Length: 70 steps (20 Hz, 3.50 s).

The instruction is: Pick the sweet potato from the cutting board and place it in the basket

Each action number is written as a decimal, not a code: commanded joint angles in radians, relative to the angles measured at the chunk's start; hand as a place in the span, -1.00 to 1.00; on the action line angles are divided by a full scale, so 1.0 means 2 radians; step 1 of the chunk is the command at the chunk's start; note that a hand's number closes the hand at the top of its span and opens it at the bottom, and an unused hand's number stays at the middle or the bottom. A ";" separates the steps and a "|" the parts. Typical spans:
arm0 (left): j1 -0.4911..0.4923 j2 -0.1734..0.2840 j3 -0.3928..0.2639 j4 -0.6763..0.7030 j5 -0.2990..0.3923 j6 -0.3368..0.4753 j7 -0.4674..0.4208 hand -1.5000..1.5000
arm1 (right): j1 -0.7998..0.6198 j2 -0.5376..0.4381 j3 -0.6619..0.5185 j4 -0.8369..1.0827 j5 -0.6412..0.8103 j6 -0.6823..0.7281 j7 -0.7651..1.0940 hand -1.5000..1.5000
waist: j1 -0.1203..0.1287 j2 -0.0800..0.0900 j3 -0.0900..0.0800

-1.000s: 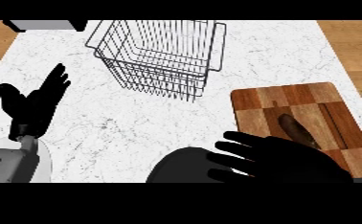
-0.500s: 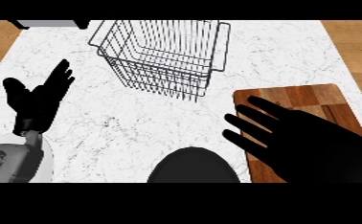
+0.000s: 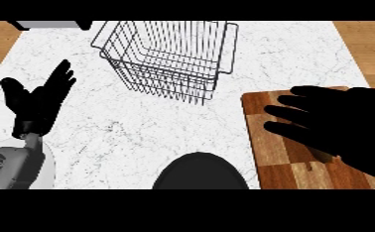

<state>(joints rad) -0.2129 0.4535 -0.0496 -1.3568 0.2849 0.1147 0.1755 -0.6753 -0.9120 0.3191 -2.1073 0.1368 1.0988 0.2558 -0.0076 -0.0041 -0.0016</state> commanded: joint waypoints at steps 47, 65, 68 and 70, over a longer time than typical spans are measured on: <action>0.011 -0.053 0.061 -0.014 -0.063 -0.060 0.012 0.00 | 0.193 0.092 -0.016 0.349 0.457 -0.297 -0.505 -1.00 | 0.004 0.002 0.001; 0.020 -0.066 0.085 -0.065 -0.080 -0.066 0.056 0.00 | 0.214 0.128 -0.022 0.405 0.561 -0.395 -0.519 -1.00 | 0.006 0.002 0.001; 0.037 -0.050 0.103 -0.027 -0.074 -0.097 0.003 0.00 | 0.211 0.139 0.002 0.407 0.588 -0.413 -0.517 1.00 | 0.007 0.002 0.001; 0.005 -0.073 0.087 0.015 -0.096 -0.080 -0.011 0.00 | 0.196 0.107 -0.009 0.430 0.599 -0.434 -0.562 1.00 | 0.004 0.003 0.001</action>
<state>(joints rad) -0.1948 0.3194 0.1237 -1.3834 0.1136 -0.0365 0.2040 -0.2625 -0.6752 0.3033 -1.2830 1.2874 0.2696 -0.8077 0.0024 0.0000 -0.0007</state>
